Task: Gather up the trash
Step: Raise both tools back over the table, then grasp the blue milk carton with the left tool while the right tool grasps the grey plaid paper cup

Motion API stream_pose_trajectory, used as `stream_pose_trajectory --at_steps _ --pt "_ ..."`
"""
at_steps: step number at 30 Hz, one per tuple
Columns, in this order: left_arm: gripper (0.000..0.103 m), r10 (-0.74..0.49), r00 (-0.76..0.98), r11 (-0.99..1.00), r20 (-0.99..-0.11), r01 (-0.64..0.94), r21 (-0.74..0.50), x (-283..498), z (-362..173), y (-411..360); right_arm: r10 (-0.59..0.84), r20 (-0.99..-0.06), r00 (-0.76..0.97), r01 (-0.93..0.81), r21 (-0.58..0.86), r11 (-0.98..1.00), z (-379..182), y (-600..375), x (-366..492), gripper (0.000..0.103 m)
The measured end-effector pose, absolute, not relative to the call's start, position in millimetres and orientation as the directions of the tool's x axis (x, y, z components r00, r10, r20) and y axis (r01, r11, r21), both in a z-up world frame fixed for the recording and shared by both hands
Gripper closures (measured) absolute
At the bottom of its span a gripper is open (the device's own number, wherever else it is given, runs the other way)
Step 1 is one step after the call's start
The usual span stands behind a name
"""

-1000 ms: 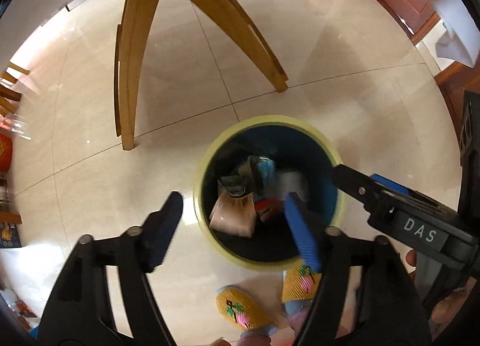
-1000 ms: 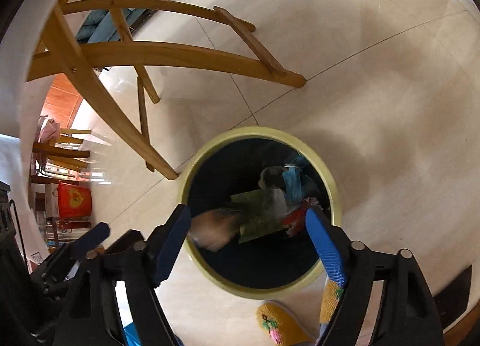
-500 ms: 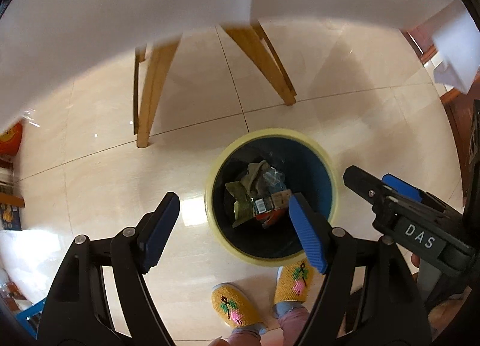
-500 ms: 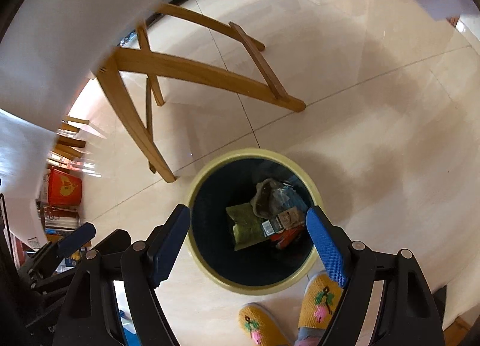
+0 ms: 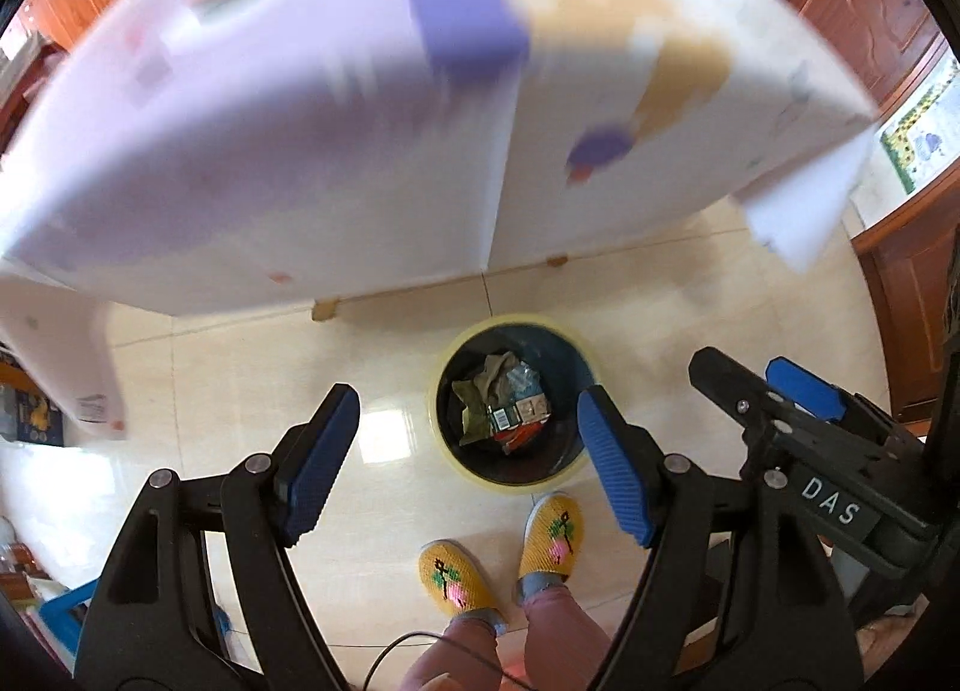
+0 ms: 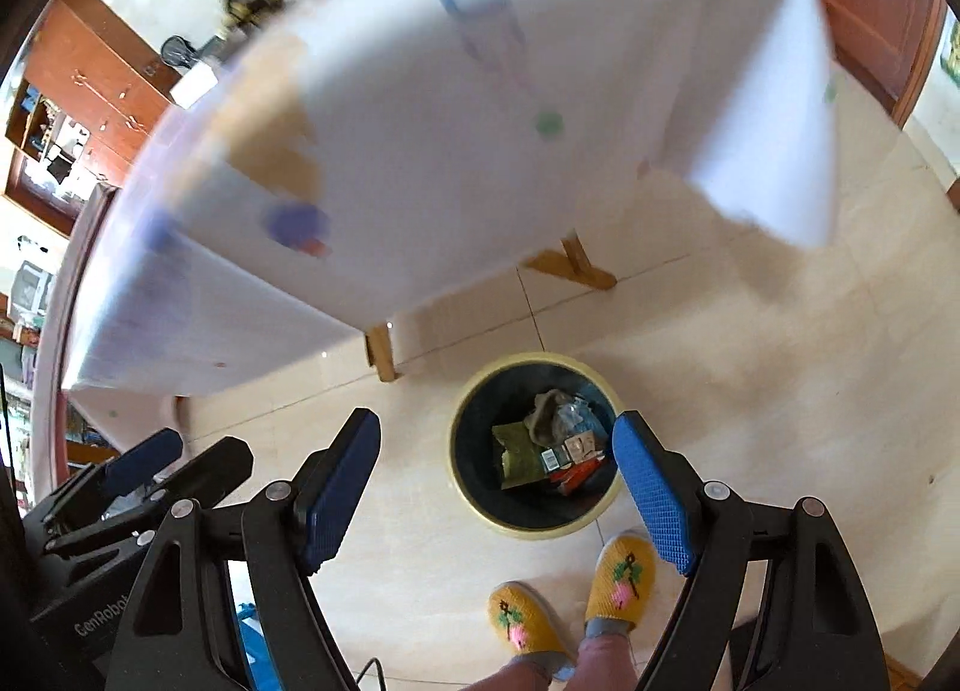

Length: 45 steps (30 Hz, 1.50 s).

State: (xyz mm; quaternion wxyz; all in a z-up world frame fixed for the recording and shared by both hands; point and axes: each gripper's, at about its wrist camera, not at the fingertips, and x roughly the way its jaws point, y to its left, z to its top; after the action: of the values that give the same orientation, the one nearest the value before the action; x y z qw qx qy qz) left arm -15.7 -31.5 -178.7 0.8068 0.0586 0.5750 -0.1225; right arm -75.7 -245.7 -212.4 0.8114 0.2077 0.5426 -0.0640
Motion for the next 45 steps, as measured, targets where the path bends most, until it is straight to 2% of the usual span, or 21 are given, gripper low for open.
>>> stream_pose_trajectory --at_steps 13,21,28,32,37,45 --pt "0.030 -0.196 0.450 0.947 -0.871 0.318 -0.048 -38.2 16.3 1.8 0.037 -0.840 0.541 0.214 0.180 0.960 1.3 -198.4 -96.5 0.021" --pt "0.030 -0.259 0.551 0.945 -0.793 0.312 -0.092 -30.8 98.9 31.6 -0.013 -0.754 0.657 0.134 0.100 0.986 103.8 -168.7 -100.1 0.021" --pt "0.031 -0.320 0.578 0.935 -0.751 0.321 -0.152 -6.7 139.7 43.8 -0.012 -0.720 0.694 0.096 0.075 0.993 140.6 -156.7 -77.5 0.021" --pt "0.037 -0.330 0.585 0.931 -0.740 0.330 -0.155 15.4 149.7 35.8 0.016 -0.720 0.694 0.070 0.089 0.994 144.9 -160.3 -53.3 0.021" --pt "0.041 -0.344 0.563 0.929 -0.751 0.319 -0.186 54.6 145.0 21.4 0.021 -0.728 0.686 0.060 0.085 0.995 137.9 -183.2 -4.3 0.021" --pt "0.046 -0.322 0.544 0.946 -0.775 0.220 -0.239 161.6 111.5 -24.2 0.157 -0.769 0.620 -0.024 0.181 0.983 101.2 -265.3 126.9 0.021"
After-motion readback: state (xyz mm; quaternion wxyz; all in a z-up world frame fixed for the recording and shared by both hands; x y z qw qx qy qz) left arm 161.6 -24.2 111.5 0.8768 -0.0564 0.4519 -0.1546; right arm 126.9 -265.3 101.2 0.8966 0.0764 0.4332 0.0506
